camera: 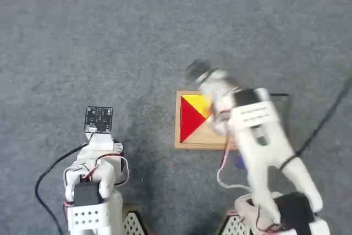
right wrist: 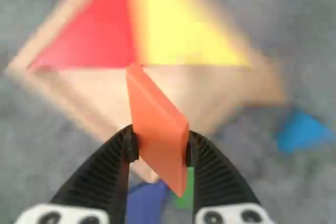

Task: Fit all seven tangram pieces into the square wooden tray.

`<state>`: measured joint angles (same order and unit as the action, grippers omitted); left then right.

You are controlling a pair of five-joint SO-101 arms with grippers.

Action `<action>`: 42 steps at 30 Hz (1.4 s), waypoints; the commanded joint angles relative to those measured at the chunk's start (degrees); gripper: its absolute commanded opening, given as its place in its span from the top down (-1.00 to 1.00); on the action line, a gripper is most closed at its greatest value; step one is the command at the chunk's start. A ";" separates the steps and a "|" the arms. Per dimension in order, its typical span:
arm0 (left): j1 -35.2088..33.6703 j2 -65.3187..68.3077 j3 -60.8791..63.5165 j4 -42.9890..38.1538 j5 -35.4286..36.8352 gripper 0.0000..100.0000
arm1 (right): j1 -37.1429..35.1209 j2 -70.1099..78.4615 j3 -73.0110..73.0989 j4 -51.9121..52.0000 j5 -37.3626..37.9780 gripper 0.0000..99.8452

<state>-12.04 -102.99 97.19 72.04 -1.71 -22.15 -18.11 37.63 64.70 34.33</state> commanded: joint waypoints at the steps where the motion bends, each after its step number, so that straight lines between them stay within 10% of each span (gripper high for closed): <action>1: -0.09 -1.05 -0.75 0.18 0.97 0.96 | -6.37 0.75 0.35 0.75 7.82 0.98; 42: -0.09 -1.05 -0.75 0.18 0.97 0.96 | -9.80 1.80 -2.02 -0.84 13.89 0.55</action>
<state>-12.04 -102.99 97.19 72.04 -1.71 -31.74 -11.52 38.24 61.98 48.04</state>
